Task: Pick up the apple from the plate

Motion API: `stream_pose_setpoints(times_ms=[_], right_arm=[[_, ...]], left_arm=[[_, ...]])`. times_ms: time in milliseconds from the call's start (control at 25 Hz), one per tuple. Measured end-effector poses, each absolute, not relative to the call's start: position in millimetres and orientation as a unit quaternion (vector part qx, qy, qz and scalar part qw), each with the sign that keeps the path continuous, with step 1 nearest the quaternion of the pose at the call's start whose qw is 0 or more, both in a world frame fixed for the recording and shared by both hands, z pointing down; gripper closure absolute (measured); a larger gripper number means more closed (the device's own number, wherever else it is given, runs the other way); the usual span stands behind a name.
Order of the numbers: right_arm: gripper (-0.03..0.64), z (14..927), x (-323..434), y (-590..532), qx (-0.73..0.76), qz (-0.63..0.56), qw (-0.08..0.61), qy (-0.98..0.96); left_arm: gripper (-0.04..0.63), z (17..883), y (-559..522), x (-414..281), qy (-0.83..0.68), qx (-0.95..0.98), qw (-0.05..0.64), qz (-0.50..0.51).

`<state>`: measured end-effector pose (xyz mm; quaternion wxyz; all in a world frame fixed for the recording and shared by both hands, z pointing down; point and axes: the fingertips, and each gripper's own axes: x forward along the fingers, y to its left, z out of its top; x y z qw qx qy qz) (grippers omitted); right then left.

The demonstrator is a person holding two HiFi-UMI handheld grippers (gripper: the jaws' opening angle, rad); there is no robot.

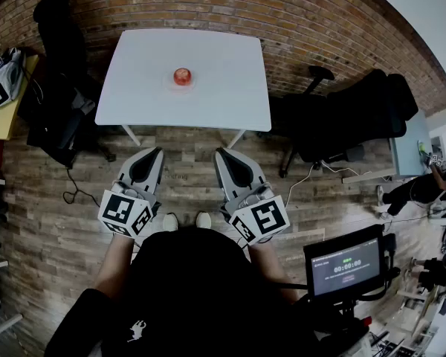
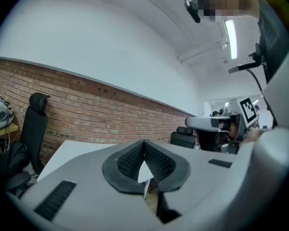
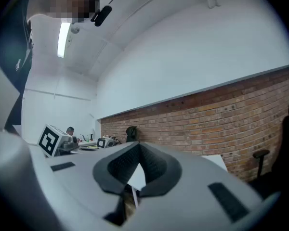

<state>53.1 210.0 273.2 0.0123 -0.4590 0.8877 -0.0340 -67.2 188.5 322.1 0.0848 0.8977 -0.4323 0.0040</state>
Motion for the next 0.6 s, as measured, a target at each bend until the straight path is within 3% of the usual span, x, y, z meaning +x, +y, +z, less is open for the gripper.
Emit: stream_pose_setpoints(times_ms=[600], right_arm=[[0.612, 276.0, 77.1, 215.7, -0.458, -0.051, 0.053, 0.886]], left_arm=[[0.591, 326.3, 202.3, -50.9, -0.428, 0.901, 0.075, 0.002]])
